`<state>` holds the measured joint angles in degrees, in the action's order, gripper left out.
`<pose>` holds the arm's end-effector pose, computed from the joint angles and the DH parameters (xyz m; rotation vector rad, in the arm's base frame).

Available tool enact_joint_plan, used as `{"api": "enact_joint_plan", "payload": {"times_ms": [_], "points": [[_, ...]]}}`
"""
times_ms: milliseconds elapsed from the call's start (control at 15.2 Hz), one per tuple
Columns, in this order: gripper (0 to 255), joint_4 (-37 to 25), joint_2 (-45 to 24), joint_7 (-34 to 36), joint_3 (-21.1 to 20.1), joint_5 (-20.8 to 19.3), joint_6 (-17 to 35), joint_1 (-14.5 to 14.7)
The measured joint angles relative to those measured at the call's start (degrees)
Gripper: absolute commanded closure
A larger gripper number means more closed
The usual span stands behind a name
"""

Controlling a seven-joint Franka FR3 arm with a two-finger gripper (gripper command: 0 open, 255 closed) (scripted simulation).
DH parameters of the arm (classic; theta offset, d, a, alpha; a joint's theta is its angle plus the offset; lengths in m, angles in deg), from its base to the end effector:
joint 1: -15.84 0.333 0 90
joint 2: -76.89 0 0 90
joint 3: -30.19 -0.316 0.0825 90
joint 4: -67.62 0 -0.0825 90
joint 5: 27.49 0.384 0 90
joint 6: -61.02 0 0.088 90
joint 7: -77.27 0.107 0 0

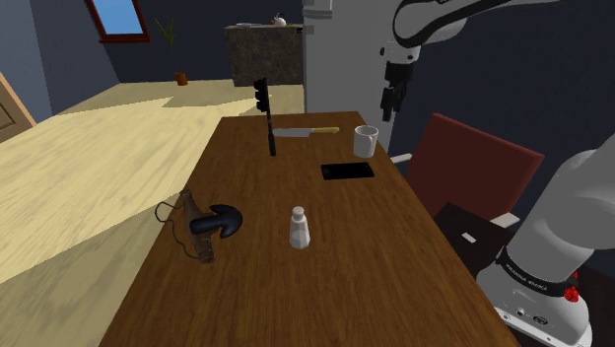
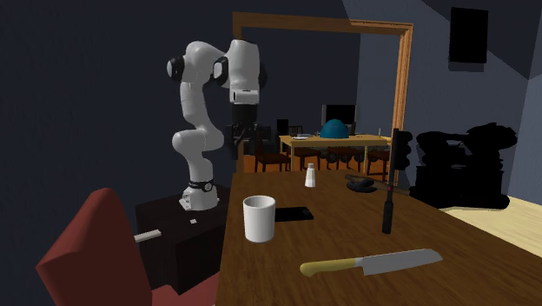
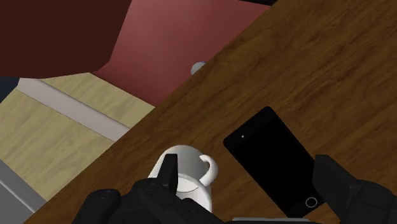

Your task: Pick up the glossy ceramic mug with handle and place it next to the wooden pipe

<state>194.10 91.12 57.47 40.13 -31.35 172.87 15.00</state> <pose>0.4669 -0.0973 0.4810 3.1110 0.2937 -0.0232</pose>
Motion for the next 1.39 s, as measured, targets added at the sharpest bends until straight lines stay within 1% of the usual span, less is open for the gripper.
{"api": "enact_joint_plan", "payload": {"times_ms": [132, 330, 594, 660, 792, 858, 1056, 1386], "points": [[0, -1.77, -3.88, -2.2, 1.38, 0.87, 1.72, -0.49], [0, -6.78, -10.78, -4.94, 2.71, 2.9, 3.02, -0.93], [0, -14.39, -20.22, -9.01, 4.0, 6.15, 3.78, -2.27], [0, -15.9, -22.27, -9.84, 4.15, 6.94, 4.0, -2.64], [0, -20.88, -27.59, -11.4, 4.2, 8.77, 3.74, -3.51], [0, -21.99, -29.05, -11.95, 4.21, 9.28, 3.85, -3.85], [0, -22.45, -31.04, -12.42, 4.05, 9.95, 5.19, -4.1], [0, -20.49, -32.4, -12.8, 3.86, 10.47, 8.45, -4.17]]}}
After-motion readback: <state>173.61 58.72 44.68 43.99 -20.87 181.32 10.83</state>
